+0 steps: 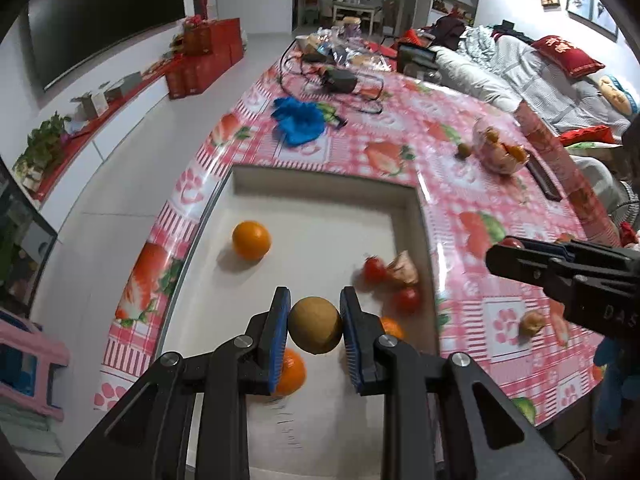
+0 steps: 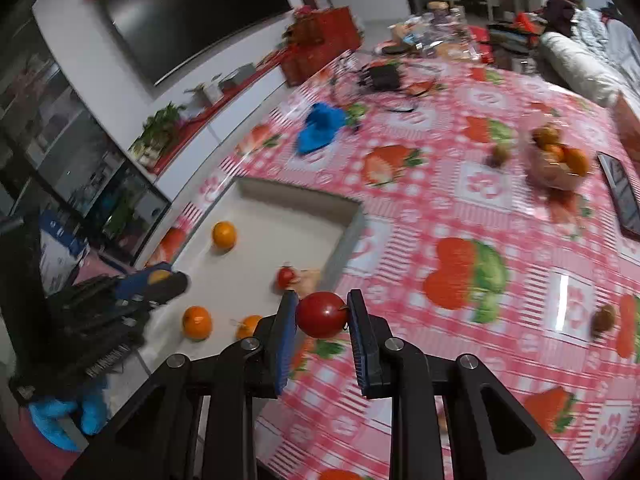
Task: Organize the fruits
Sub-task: 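Carry both fruits over the white tray and open both grippers, then move both open grippers back over the cloth toward the husked fruit and tan fruit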
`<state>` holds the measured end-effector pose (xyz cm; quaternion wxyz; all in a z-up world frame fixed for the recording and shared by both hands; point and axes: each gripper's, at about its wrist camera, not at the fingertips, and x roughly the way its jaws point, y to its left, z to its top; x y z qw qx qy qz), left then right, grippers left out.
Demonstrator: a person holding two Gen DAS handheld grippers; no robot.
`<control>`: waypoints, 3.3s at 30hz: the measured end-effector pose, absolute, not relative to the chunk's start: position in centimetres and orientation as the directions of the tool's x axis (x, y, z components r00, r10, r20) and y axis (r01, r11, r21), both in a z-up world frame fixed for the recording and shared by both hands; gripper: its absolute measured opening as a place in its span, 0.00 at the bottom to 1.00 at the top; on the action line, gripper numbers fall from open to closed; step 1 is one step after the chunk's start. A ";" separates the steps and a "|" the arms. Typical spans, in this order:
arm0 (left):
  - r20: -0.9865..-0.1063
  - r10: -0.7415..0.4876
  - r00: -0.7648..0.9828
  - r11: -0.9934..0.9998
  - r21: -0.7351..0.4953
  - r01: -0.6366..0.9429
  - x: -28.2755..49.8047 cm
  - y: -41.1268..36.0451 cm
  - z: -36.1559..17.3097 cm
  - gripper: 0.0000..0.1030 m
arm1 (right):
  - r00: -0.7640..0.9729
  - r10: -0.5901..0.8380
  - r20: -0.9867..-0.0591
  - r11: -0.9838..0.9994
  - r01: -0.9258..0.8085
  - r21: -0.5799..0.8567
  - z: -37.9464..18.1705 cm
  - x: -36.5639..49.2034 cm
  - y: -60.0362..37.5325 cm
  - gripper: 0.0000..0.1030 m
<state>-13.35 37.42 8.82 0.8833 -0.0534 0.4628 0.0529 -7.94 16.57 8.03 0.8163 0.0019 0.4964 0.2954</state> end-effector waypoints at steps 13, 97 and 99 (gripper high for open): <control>-0.861 0.062 0.506 0.981 -0.042 -0.190 -13.9 39.2 4.9 0.52 | 0.197 0.460 -0.866 0.783 -0.551 0.290 4.1 -8.1 24.0 0.26; -0.888 0.089 0.452 0.988 0.136 0.073 -10.8 17.8 4.7 0.88 | 0.431 0.102 -0.897 0.982 -0.188 0.022 2.5 -8.7 -4.9 1.00; -0.890 0.079 0.449 0.989 0.128 0.079 -10.7 17.4 4.5 0.88 | 0.422 0.087 -0.902 0.986 -0.163 0.019 1.9 -8.5 -5.8 1.00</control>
